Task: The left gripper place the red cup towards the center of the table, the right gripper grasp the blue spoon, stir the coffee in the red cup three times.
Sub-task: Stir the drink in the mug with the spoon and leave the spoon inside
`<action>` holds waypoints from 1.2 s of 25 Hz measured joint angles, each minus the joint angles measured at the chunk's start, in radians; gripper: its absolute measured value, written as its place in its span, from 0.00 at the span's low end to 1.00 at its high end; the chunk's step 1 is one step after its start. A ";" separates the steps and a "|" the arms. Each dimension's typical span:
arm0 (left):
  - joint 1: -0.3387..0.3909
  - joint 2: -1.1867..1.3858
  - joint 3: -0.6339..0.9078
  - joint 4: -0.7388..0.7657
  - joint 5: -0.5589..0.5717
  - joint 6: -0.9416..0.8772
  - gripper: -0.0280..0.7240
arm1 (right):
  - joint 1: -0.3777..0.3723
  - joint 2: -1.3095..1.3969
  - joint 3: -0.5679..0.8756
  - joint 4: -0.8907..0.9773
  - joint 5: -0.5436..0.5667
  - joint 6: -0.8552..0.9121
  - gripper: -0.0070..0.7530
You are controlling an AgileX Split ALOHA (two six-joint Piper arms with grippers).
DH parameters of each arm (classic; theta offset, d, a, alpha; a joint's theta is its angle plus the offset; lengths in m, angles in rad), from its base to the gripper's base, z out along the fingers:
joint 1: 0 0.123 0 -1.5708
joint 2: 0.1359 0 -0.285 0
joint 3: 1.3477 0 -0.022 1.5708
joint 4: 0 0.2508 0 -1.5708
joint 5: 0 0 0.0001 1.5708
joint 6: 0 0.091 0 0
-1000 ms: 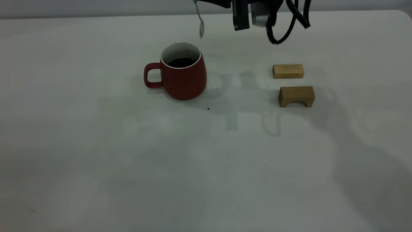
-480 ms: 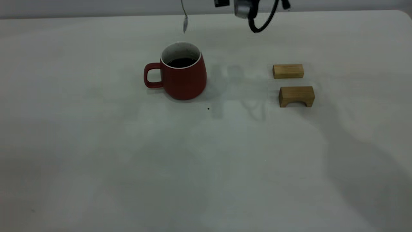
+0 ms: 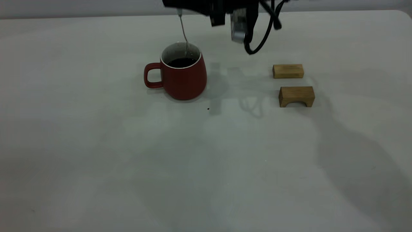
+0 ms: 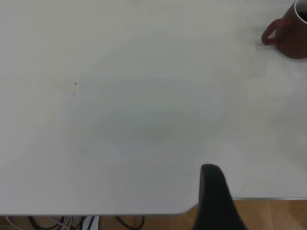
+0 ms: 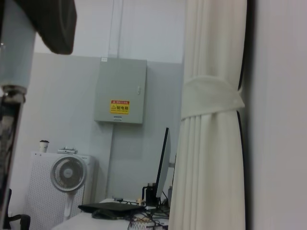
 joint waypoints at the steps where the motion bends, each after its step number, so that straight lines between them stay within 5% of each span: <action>1: 0.000 0.000 0.000 0.000 0.000 0.000 0.75 | 0.000 0.019 -0.020 0.000 0.000 0.000 0.18; 20: 0.000 0.000 0.000 0.000 0.000 0.000 0.75 | 0.042 0.173 -0.155 -0.003 0.000 0.054 0.18; 30: 0.000 0.000 0.000 0.000 0.000 0.000 0.75 | -0.044 0.172 -0.150 -0.020 0.000 0.014 0.18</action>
